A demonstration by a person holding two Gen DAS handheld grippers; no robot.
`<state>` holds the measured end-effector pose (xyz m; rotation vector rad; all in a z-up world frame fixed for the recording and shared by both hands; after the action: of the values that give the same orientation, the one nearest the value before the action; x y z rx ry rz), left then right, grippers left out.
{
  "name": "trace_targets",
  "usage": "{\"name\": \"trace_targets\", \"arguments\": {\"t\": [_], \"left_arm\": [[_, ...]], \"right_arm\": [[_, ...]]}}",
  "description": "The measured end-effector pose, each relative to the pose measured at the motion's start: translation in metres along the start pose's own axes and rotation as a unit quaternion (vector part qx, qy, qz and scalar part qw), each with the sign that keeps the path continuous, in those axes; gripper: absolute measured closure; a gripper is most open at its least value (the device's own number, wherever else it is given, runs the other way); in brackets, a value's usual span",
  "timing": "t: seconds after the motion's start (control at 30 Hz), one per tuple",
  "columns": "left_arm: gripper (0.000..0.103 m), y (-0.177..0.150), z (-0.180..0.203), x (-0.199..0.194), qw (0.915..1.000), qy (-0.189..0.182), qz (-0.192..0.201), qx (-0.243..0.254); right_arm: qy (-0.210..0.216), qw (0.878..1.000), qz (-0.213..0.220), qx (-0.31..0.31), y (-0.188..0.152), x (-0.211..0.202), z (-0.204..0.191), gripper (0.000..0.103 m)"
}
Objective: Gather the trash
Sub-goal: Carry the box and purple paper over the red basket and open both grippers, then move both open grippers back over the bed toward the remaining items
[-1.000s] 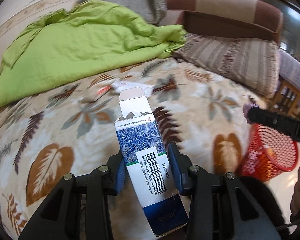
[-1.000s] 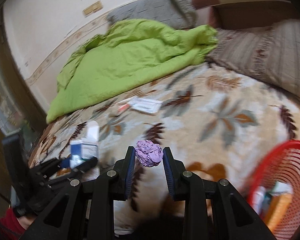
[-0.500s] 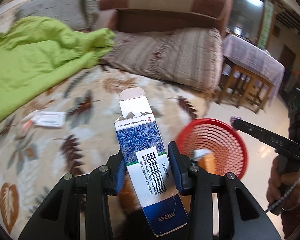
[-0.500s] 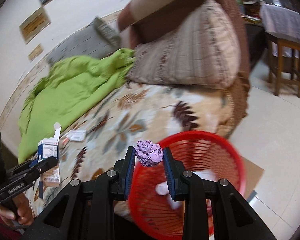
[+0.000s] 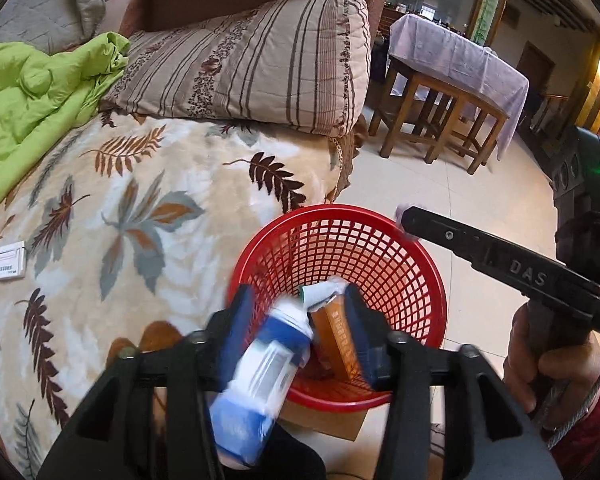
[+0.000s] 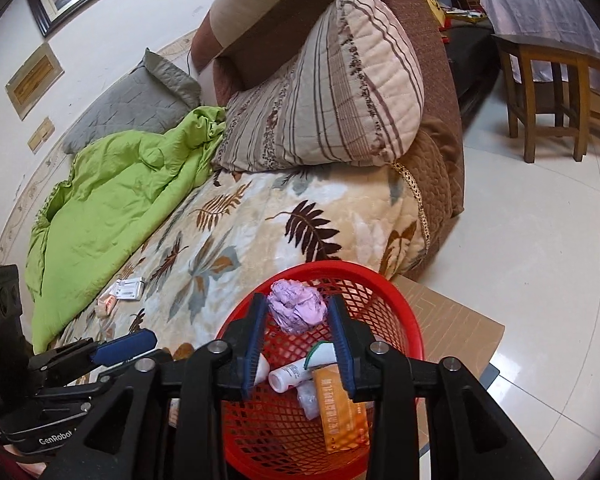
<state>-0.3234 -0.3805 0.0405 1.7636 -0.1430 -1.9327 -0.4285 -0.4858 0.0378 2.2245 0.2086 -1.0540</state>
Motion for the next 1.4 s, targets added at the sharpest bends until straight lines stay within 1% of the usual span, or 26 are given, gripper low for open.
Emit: {"name": "trace_targets", "arguments": {"t": [0.03,0.07,0.17,0.4,0.47,0.5,0.53,0.67,0.8,0.9,0.97,1.03,1.07,1.1,1.13,1.17,1.2,1.23,1.27,1.33,1.4], "left_arm": [[0.053,0.001,-0.002,0.0,1.0,-0.002,0.001,-0.004],[0.053,0.001,-0.004,0.0,1.0,-0.004,0.0,-0.007],[0.053,0.0,-0.018,-0.005,0.9996,-0.01,0.004,-0.025],[0.052,-0.01,-0.06,-0.033,0.9971,-0.006,0.026,-0.071],[0.049,-0.016,-0.077,-0.042,0.9956,0.003,0.037,-0.086],[0.045,-0.019,-0.083,-0.044,0.995,0.009,0.039,-0.092],[0.044,-0.023,-0.09,-0.046,0.9942,0.017,0.04,-0.098],[0.042,-0.05,-0.125,-0.053,0.99,0.062,0.037,-0.121],[0.042,-0.076,-0.157,-0.058,0.985,0.083,0.035,-0.147],[0.042,-0.096,-0.187,-0.062,0.9778,0.11,0.036,-0.174],[0.042,-0.109,-0.208,-0.065,0.9729,0.112,0.035,-0.199],[0.042,-0.121,-0.233,-0.069,0.9655,0.115,0.039,-0.23],[0.042,-0.124,-0.24,-0.07,0.9633,0.116,0.041,-0.239],[0.041,-0.13,-0.256,-0.073,0.9587,0.119,0.043,-0.255],[0.041,-0.135,-0.267,-0.075,0.9549,0.124,0.045,-0.266],[0.04,-0.139,-0.275,-0.076,0.9521,0.128,0.047,-0.273],[0.039,-0.145,-0.287,-0.077,0.9475,0.137,0.048,-0.285],[0.039,-0.152,-0.302,-0.077,0.9411,0.149,0.05,-0.299],[0.039,-0.16,-0.314,-0.077,0.9357,0.158,0.052,-0.311],[0.038,-0.171,-0.333,-0.073,0.9276,0.171,0.049,-0.329],[0.038,-0.182,-0.347,-0.071,0.9213,0.191,0.046,-0.335]], "right_arm": [[-0.001,1.0,0.003,0.001,0.0,-0.001,0.001,0.056],[-0.002,1.0,0.004,0.0,0.001,-0.001,0.001,0.051],[-0.005,1.0,0.006,-0.005,0.001,-0.001,-0.001,0.05],[0.007,1.0,-0.004,-0.009,-0.003,0.006,-0.012,0.05],[0.006,1.0,-0.005,-0.022,-0.005,0.007,-0.02,0.05],[0.005,1.0,-0.006,-0.029,-0.005,0.007,-0.024,0.05],[0.004,0.999,-0.007,-0.034,-0.006,0.008,-0.028,0.05],[0.016,0.999,-0.017,-0.047,-0.009,0.018,-0.046,0.049],[0.035,0.995,-0.032,-0.083,-0.013,0.031,-0.08,0.049],[0.052,0.99,-0.046,-0.122,-0.017,0.041,-0.112,0.049],[0.067,0.985,-0.056,-0.151,-0.02,0.048,-0.137,0.049],[0.08,0.978,-0.068,-0.182,-0.024,0.057,-0.164,0.048],[0.086,0.975,-0.074,-0.193,-0.026,0.061,-0.174,0.045],[0.092,0.97,-0.081,-0.208,-0.029,0.067,-0.188,0.042],[0.094,0.968,-0.086,-0.218,-0.031,0.072,-0.198,0.037],[0.094,0.963,-0.092,-0.233,-0.033,0.078,-0.21,0.034],[0.094,0.96,-0.096,-0.247,-0.034,0.083,-0.221,0.034],[0.096,0.955,-0.101,-0.263,-0.035,0.09,-0.234,0.031],[0.099,0.951,-0.106,-0.274,-0.036,0.096,-0.244,0.025],[0.103,0.942,-0.118,-0.296,-0.036,0.111,-0.265,0.023],[0.107,0.934,-0.122,-0.318,-0.031,0.128,-0.287,0.022]]}}
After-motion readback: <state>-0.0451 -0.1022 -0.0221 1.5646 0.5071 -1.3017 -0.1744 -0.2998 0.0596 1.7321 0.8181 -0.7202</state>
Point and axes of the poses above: each gripper's, at about its wrist camera, not at the fingertips, and x roughly the way its jaws point, z to its right, y to its top, the point moved 8 cm from there along x, roughly the way its jaws point, and after that the axes turned 14 degrees about -z, right-handed, at the moved point
